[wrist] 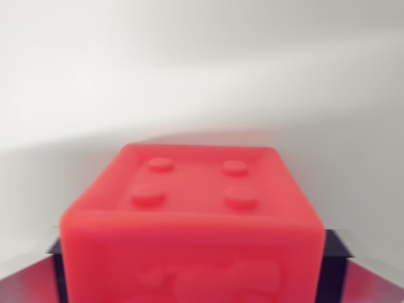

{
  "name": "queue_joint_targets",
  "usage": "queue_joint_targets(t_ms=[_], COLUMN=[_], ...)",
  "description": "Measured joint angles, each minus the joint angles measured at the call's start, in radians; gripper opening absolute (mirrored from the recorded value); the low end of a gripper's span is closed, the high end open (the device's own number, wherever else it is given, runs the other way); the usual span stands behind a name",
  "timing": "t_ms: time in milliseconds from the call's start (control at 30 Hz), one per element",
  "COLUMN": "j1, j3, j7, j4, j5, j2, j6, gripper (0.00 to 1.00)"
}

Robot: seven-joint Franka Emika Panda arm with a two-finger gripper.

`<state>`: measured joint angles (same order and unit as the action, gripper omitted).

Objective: Destack cube

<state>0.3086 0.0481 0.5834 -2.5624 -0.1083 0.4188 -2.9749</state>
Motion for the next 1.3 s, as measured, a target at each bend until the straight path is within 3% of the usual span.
queue_joint_targets(t_ms=[900, 1300], j1=[-0.001, -0.021], j3=[0.001, 0.023], j7=[0.000, 0.006], j4=[-0.002, -0.022], j5=[0.000, 0.005], j2=[-0.007, -0.088], j6=[0.004, 0.063], gripper=[1.00, 1.00])
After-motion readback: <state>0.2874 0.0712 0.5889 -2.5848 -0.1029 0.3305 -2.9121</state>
